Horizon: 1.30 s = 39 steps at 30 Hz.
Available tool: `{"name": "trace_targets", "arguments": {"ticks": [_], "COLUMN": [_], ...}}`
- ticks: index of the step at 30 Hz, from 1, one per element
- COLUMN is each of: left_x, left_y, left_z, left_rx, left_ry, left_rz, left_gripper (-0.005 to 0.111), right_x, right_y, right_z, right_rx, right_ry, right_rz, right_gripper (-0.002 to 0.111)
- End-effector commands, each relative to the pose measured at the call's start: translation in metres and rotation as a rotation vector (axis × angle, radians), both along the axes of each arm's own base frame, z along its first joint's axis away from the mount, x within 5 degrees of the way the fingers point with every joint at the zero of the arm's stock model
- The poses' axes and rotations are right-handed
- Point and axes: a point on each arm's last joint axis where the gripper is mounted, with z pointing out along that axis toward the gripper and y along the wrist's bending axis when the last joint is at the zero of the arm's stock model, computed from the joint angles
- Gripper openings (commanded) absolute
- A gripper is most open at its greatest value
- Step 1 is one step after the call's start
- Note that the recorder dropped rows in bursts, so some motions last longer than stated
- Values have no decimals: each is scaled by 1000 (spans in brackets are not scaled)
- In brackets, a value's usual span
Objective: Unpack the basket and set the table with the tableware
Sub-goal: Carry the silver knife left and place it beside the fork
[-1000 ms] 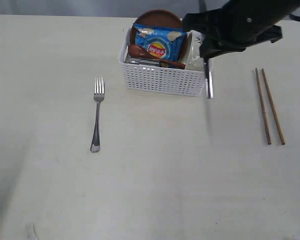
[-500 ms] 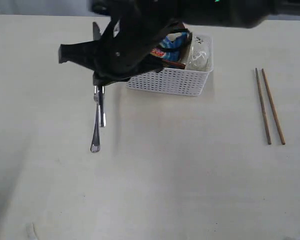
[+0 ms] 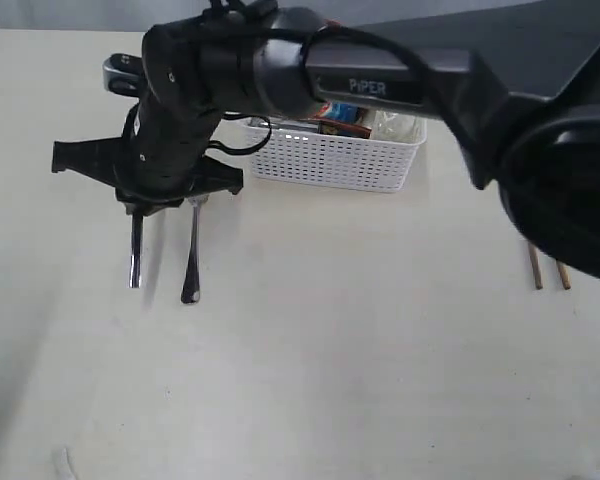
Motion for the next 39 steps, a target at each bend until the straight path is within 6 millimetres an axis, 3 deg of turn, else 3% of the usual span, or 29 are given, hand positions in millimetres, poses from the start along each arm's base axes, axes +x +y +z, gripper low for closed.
{"name": "trace_targets", "arguments": {"ticks": [1, 15, 39], "left_x": [0, 0, 0], "left_y": [0, 0, 0], "left_z": [-1, -1, -1], "left_rx": [3, 3, 3], "left_ry": [-2, -2, -2], "left_rz": [-5, -5, -5], "left_gripper": [0, 0, 0], "right_x": [2, 6, 10], "right_y": [1, 4, 5], "right_z": [-16, -39, -49], "right_rx": [-22, -23, -21], "right_ry": [45, 61, 35], "right_rz": [-41, -87, -101], "right_gripper": [0, 0, 0]}}
